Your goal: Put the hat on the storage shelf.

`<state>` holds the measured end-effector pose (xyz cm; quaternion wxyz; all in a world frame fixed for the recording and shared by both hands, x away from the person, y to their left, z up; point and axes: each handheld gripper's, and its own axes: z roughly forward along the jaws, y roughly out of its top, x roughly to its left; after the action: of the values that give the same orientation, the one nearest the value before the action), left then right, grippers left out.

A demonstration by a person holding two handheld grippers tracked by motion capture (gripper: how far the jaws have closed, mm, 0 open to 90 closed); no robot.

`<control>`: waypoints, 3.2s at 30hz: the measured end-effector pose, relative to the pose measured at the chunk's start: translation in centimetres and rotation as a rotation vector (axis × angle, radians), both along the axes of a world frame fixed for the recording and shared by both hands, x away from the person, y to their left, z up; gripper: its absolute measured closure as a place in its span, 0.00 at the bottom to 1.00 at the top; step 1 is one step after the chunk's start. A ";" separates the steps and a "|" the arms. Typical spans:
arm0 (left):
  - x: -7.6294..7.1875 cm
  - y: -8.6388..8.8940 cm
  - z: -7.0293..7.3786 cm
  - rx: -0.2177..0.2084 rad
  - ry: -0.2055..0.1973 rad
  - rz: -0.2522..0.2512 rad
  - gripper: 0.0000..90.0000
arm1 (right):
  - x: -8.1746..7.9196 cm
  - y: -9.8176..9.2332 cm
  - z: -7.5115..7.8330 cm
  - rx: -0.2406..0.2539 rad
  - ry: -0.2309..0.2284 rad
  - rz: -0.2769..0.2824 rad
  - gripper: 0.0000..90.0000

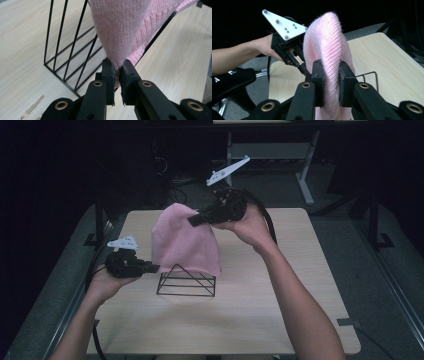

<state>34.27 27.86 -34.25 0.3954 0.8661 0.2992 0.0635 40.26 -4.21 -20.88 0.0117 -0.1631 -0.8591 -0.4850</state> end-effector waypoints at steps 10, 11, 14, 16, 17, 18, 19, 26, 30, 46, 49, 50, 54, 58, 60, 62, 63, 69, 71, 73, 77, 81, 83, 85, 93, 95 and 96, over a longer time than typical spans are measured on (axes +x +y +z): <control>-0.4 0.5 -2.1 0.061 0.014 0.011 0.92 | -0.1 0.9 -2.4 0.004 0.035 0.043 0.84; -0.4 0.4 -2.2 0.067 0.016 0.011 0.92 | -0.1 0.9 -2.9 0.005 0.045 0.047 0.84; -0.4 0.4 -2.9 0.106 0.027 0.003 0.92 | 0.0 1.0 -3.8 0.008 0.058 0.050 0.84; -0.4 0.3 -3.2 0.113 0.028 0.005 0.92 | 0.0 1.0 -4.5 0.013 0.074 0.054 0.84; -0.4 0.3 -3.4 0.127 0.030 0.000 0.92 | 0.0 1.0 -4.8 0.017 0.081 0.055 0.84; -0.4 0.2 -3.6 0.137 0.034 0.002 0.92 | 0.0 1.0 -5.1 0.016 0.087 0.058 0.84; -0.4 0.1 -3.7 0.145 0.035 0.002 0.92 | 0.0 1.0 -5.4 0.013 0.089 0.060 0.84; -0.2 0.1 -4.8 0.152 0.057 0.015 0.92 | -0.2 1.0 -6.9 0.015 0.124 0.078 0.83; 0.0 -0.2 -5.2 0.198 0.044 0.010 0.92 | -0.3 1.0 -7.6 0.012 0.132 0.089 0.83; 0.4 -0.7 -7.6 0.272 0.086 0.009 0.92 | -1.1 1.1 -10.8 -0.035 0.174 0.095 0.78; 0.5 -0.8 -7.7 0.290 0.088 0.005 0.92 | -1.2 1.1 -10.9 -0.032 0.177 0.093 0.80; 0.5 -0.8 -7.8 0.297 0.088 0.004 0.92 | -1.3 1.1 -11.0 -0.033 0.176 0.095 0.82; 0.6 -0.9 -8.2 0.325 0.091 0.006 0.92 | -1.3 1.5 -11.1 -0.056 0.166 0.102 0.82; 0.8 -0.8 -8.5 0.322 0.111 0.007 0.92 | -1.5 1.8 -11.4 -0.065 0.173 0.106 0.81; 0.8 -0.7 -8.7 0.323 0.116 0.010 0.92 | -1.3 1.8 -11.5 -0.064 0.166 0.109 0.80; 0.9 -0.6 -8.8 0.327 0.121 0.013 0.92 | -1.3 1.8 -11.5 -0.062 0.177 0.102 0.80; 0.9 -0.6 -8.9 0.325 0.122 0.018 0.92 | -1.3 1.7 -11.7 -0.062 0.171 0.104 0.80; 1.0 -0.6 -9.1 0.338 0.120 0.027 0.93 | -1.5 1.7 -12.0 -0.070 0.177 0.098 0.83; 0.9 -0.6 -9.0 0.338 0.121 0.026 0.92 | -1.5 1.6 -12.1 -0.063 0.181 0.100 0.81; 0.8 -0.6 -8.9 0.328 0.119 0.027 0.91 | -1.6 1.5 -12.1 -0.061 0.178 0.095 0.80; 0.8 -0.3 -8.5 0.318 0.118 0.027 0.88 | -1.6 1.0 -12.1 -0.050 0.179 0.083 0.79; 0.6 -0.1 -8.3 0.303 0.116 0.036 0.86 | -1.8 0.6 -12.1 -0.040 0.177 0.084 0.76; 0.6 0.0 -8.2 0.312 0.107 0.031 0.86 | -1.9 0.5 -12.0 -0.043 0.180 0.078 0.75; 0.5 -0.1 -8.1 0.312 0.103 0.027 0.86 | -1.9 0.4 -12.0 -0.039 0.175 0.077 0.75; 0.4 -0.1 -8.0 0.324 0.096 0.022 0.90 | -2.0 -0.1 -11.8 -0.036 0.185 0.072 0.71; 0.4 -0.2 -8.0 0.324 0.101 0.018 0.93 | -2.1 -0.5 -11.7 -0.028 0.181 0.067 0.70; 0.4 -0.2 -8.1 0.327 0.101 0.016 0.94 | -2.1 -0.6 -11.7 -0.030 0.183 0.064 0.70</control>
<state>34.71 27.65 -42.31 0.2334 0.9185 0.3112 0.0709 38.15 -4.82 -32.58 0.1032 -0.1794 -0.8664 -0.4545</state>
